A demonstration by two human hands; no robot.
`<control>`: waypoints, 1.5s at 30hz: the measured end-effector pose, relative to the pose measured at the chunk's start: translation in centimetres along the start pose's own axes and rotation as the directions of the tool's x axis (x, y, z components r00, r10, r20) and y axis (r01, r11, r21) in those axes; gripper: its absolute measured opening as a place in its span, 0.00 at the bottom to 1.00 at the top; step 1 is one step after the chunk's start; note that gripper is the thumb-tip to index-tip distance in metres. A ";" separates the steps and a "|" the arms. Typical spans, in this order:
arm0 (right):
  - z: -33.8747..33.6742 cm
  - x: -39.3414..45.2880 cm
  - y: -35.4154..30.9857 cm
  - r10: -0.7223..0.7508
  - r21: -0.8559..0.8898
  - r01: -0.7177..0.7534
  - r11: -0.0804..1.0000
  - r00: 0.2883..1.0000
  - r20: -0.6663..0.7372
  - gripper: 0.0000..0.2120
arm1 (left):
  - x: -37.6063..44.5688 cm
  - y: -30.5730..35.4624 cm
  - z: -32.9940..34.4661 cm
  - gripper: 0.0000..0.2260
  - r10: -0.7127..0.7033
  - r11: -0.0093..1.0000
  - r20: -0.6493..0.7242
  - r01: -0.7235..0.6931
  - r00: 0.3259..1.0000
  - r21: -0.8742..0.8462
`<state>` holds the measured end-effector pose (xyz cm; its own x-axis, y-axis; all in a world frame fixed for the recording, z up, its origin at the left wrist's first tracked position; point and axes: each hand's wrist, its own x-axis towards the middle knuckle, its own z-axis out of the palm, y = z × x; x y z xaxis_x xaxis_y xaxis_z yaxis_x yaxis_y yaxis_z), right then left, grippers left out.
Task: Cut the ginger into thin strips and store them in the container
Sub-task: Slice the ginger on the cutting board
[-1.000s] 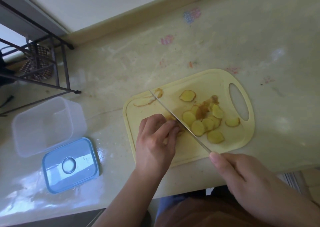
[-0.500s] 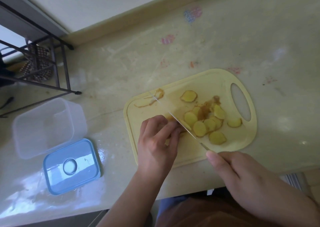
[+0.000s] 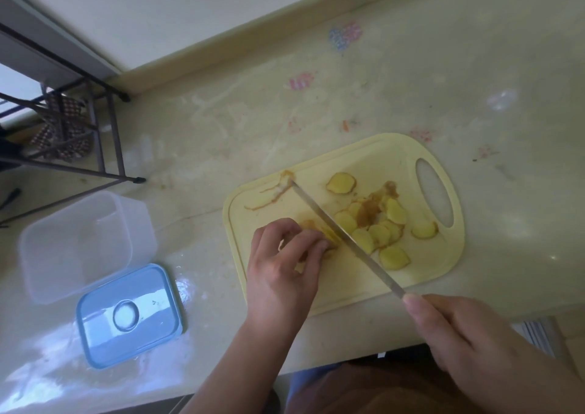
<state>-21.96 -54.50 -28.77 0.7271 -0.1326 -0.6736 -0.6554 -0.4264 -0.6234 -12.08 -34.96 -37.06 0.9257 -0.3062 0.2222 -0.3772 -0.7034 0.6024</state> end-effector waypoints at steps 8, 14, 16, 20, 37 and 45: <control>-1.7 0.2 0.9 0.026 0.058 -0.022 0.998 0.997 -0.068 0.46 | 0.0 0.2 0.0 0.03 0.001 1.000 0.011 -0.001 1.000 -0.001; -1.0 -0.6 0.0 0.058 0.077 -0.065 0.995 0.995 0.084 0.48 | -0.4 0.0 0.1 0.03 0.001 1.000 -0.010 -0.001 1.000 -0.011; -0.9 -1.0 -0.5 0.044 0.072 -0.050 0.996 0.996 0.080 0.49 | -0.5 0.0 0.2 0.03 -0.006 1.000 -0.015 0.006 1.000 -0.007; -0.6 -1.8 -1.0 0.023 0.088 -0.020 0.996 0.999 -0.025 0.53 | -0.6 0.0 0.4 0.03 -0.008 1.000 -0.032 0.007 0.999 -0.005; 0.4 0.6 -0.6 -0.039 -0.097 0.045 0.994 0.997 0.071 0.47 | -0.3 0.0 0.3 0.08 0.026 1.000 -0.013 -0.026 1.000 -0.016; 0.2 -0.2 -0.7 0.031 -0.057 -0.031 0.998 1.000 -0.002 0.47 | -0.5 -0.4 0.5 0.02 0.033 0.999 -0.034 -0.033 0.999 0.002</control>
<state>-21.71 -53.97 -28.30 0.7066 -0.1474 -0.6921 -0.6650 -0.4725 -0.5783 -12.44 -34.83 -37.80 0.9133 -0.3067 0.2679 -0.4072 -0.6942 0.5935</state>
